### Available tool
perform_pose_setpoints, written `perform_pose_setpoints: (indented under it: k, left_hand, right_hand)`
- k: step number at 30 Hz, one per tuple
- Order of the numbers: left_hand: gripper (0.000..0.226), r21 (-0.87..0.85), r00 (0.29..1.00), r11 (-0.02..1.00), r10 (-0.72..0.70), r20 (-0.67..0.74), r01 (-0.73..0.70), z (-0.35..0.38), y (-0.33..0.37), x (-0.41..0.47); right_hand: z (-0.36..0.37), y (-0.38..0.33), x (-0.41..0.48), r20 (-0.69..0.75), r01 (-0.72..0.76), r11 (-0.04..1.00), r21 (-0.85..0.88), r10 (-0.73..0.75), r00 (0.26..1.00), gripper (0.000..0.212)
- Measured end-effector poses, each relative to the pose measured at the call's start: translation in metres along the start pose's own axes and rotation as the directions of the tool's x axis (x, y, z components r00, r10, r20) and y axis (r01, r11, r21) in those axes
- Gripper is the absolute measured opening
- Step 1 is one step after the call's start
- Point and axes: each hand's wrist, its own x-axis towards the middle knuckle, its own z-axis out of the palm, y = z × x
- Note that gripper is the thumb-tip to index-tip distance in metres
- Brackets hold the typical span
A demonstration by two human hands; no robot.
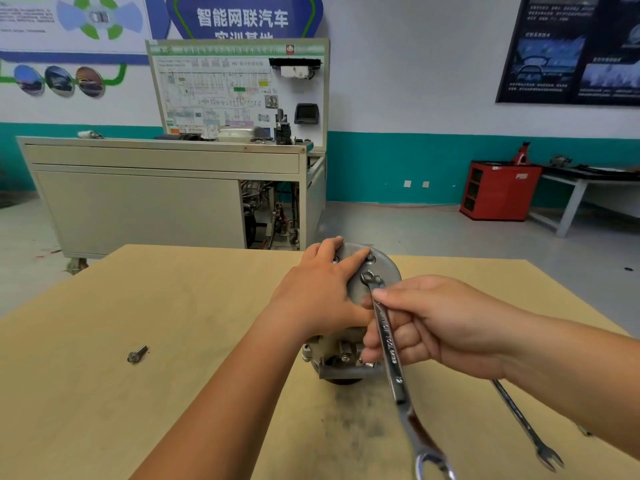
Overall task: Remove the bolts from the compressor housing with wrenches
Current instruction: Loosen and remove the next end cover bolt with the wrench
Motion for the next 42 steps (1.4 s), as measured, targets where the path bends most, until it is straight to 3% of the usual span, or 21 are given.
perform_pose_setpoints:
  k: [8,15,18,20,22,25,27,31,34,37,39,42]
  left_hand:
    - [0.088,-0.011,1.0,1.0,0.005,-0.022,-0.005,0.002,-0.001,0.001]
    - [0.093,-0.004,1.0,1.0,-0.009,-0.003,0.009,0.001,0.001,0.002]
    - [0.099,-0.012,1.0,1.0,-0.013,0.005,0.013,-0.001,0.001,0.001]
    - [0.1,-0.015,1.0,1.0,-0.013,0.007,0.013,-0.002,0.0,-0.001]
    - [0.098,-0.012,1.0,1.0,-0.019,0.012,0.019,-0.002,0.0,-0.001]
    - [0.096,-0.007,1.0,1.0,-0.018,0.013,0.018,-0.003,0.004,-0.001]
    - [0.097,0.0,1.0,1.0,-0.02,0.014,0.02,-0.003,0.006,0.0]
    - [0.097,-0.005,1.0,1.0,-0.028,0.01,0.028,-0.002,0.004,0.001]
    - [0.096,-0.015,1.0,1.0,-0.023,0.001,0.023,-0.001,-0.001,0.0]
    - [0.096,-0.039,1.0,0.999,-0.014,-0.016,0.014,0.001,-0.005,0.0]
    - [0.096,-0.038,1.0,0.999,-0.009,-0.02,0.009,0.002,-0.005,0.001]
    - [0.096,-0.026,1.0,1.0,-0.002,-0.005,0.002,0.001,-0.003,0.002]
  right_hand:
    - [0.001,0.004,-0.002,-0.117,0.067,0.994,-0.082,-0.076,0.99,0.02]
    - [-0.004,-0.004,-0.002,-0.126,0.005,0.996,-0.089,-0.016,0.992,0.02]
    - [-0.01,-0.007,-0.004,-0.093,-0.052,0.972,-0.231,0.031,0.995,0.022]
    - [-0.023,-0.016,-0.008,-0.091,-0.132,0.884,-0.448,0.102,0.991,0.027]
    - [-0.042,-0.034,-0.009,-0.14,-0.185,0.68,-0.709,0.121,0.983,0.033]
    - [-0.065,-0.054,0.0,-0.189,-0.152,0.304,-0.94,-0.094,0.977,0.03]
    - [-0.075,-0.054,0.008,-0.134,-0.072,0.23,-0.971,-0.268,0.954,0.02]
    - [-0.088,-0.049,0.012,-0.107,0.016,0.314,-0.949,-0.371,0.922,0.009]
    - [-0.087,-0.052,0.006,-0.296,0.079,0.62,-0.78,-0.478,0.827,0.018]
    - [-0.063,-0.042,-0.004,-0.313,0.084,0.866,-0.493,-0.267,0.911,0.019]
    - [-0.042,-0.031,-0.009,-0.218,0.057,0.941,-0.335,-0.136,0.966,0.018]
    - [-0.017,-0.018,-0.012,-0.117,0.045,0.991,-0.124,-0.059,0.991,0.018]
